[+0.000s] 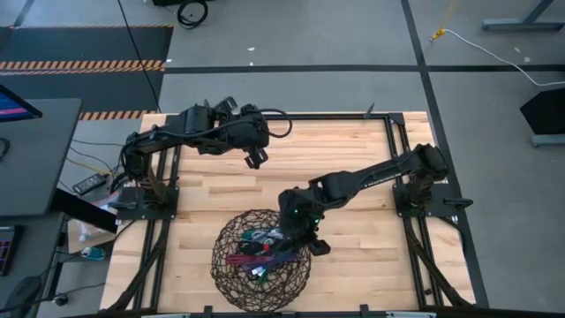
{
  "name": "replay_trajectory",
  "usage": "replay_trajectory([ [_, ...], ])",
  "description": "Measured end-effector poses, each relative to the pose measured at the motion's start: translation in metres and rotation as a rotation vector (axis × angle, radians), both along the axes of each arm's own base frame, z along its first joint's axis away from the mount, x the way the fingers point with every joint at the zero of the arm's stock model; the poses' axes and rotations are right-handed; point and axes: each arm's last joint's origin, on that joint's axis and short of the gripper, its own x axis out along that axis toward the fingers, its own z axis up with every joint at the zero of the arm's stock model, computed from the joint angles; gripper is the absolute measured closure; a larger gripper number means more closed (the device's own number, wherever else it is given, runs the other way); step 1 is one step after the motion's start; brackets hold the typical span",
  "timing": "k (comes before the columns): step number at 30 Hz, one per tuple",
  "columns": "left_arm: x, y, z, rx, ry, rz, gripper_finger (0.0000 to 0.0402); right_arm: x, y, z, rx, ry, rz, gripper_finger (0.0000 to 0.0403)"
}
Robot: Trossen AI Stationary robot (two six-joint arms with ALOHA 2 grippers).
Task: Pick and place USB-C Cables
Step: Put the violet charger cable into the wire basket
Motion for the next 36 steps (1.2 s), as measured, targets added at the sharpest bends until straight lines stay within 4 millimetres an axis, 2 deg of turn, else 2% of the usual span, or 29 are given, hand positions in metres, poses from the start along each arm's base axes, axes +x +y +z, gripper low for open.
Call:
replay_trajectory([
  [8, 0.003, -0.002, 0.001, -0.028, -0.035, -0.021, 0.0283, 0.003, 0.017, -0.014, -0.088, -0.007, -0.013, 0.0375],
  [14, 0.004, -0.002, 0.002, -0.027, -0.049, -0.020, 0.0283, 0.023, 0.022, -0.037, -0.065, -0.060, -0.004, 0.0375],
  [18, 0.004, -0.002, 0.002, -0.026, -0.050, -0.024, 0.0283, 0.028, 0.028, -0.049, -0.042, -0.048, 0.024, 0.0375],
  [27, 0.005, -0.002, 0.002, -0.023, -0.051, -0.028, 0.0283, 0.026, 0.041, -0.074, -0.063, 0.035, 0.077, 0.0375],
  [36, 0.005, -0.002, 0.002, -0.026, -0.055, -0.035, 0.0283, 0.030, 0.042, -0.085, -0.086, 0.031, 0.078, 0.0375],
])
